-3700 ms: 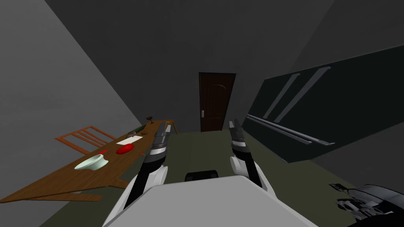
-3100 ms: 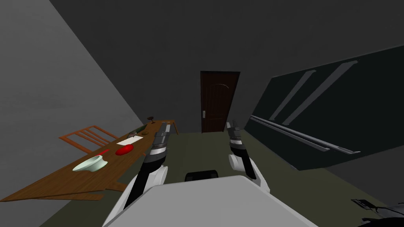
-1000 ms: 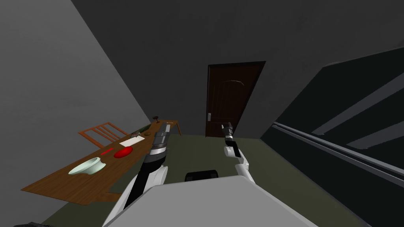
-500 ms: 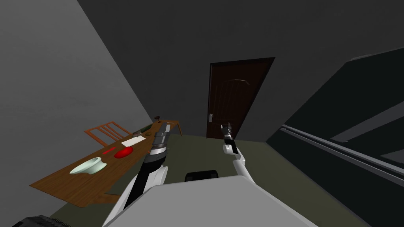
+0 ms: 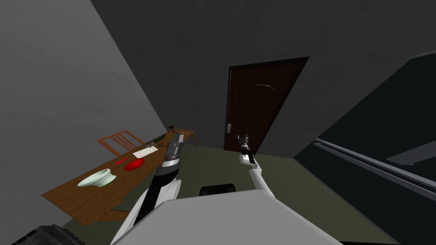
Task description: Pull the door open
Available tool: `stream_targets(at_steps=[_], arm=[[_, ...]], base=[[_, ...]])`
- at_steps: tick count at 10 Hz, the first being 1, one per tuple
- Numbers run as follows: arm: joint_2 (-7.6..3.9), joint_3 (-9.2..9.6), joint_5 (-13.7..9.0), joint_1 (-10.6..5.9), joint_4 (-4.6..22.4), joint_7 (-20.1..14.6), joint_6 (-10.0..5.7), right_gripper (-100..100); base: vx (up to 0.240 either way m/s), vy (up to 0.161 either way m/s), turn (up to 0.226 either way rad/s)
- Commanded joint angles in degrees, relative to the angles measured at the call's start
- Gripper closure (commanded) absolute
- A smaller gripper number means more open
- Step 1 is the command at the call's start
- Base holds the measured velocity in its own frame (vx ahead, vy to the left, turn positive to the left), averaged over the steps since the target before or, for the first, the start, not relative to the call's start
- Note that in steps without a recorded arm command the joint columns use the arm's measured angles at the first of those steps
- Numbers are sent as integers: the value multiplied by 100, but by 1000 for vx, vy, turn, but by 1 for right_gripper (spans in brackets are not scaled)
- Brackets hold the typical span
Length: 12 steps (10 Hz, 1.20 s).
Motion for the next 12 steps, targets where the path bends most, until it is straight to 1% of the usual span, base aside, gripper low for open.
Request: stream_targets(at_steps=[1, 2, 6, 7, 12], arm=[[4, -54, -115, -200, 286, -228, 0, -100], [4, -54, -115, -200, 337, -228, 0, -100], [11, -171, -387, -619, 1025, -751, 11, -100], [11, -171, -387, -619, 1042, -751, 11, -100], [42, -306, -699, -1099, 1851, -1351, 24, -100]], base=[[93, -19, 78], [65, -17, 18], [77, -26, 73], [60, -14, 10], [78, -28, 65]])
